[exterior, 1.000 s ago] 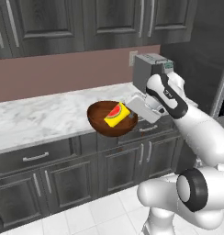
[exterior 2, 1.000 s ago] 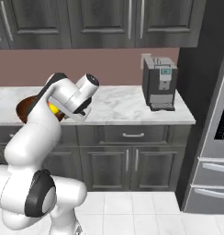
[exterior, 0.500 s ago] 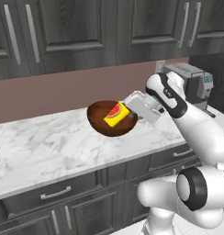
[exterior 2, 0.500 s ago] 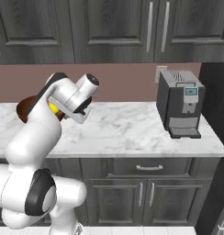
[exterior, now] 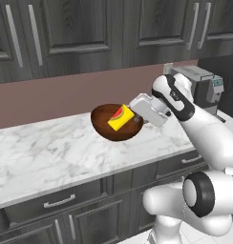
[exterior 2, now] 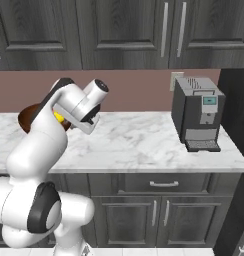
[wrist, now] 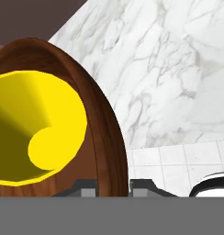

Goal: Place the cup inside the bowl on the dining table and move the bowl to any counter.

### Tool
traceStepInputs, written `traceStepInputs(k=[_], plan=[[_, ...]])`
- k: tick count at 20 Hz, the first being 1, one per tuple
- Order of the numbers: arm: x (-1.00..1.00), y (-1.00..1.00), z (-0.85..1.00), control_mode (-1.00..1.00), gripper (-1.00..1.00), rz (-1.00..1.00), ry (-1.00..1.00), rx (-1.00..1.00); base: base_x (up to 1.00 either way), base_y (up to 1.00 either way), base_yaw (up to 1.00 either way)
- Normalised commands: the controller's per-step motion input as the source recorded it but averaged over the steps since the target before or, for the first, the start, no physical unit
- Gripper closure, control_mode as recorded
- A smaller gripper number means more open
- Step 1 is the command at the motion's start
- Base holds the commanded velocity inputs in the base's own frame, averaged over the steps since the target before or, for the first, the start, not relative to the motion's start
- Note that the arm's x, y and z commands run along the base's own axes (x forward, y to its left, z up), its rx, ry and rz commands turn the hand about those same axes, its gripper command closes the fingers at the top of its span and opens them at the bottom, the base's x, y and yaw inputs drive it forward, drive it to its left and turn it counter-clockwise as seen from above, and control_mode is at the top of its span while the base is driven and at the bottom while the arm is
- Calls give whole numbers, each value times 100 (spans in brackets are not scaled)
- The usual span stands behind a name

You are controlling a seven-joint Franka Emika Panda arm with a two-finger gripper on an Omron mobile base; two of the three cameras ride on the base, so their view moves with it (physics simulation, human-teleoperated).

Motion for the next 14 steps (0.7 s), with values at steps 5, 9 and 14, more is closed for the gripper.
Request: traceStepInputs(k=[5,9,14], plan=[[0,0,0,100,100,0,0,0,0,0,0],[0,0,0,100,100,0,0,0,0,0,0],[0,3,-10,-100,100,0,0,0,0,0,0]])
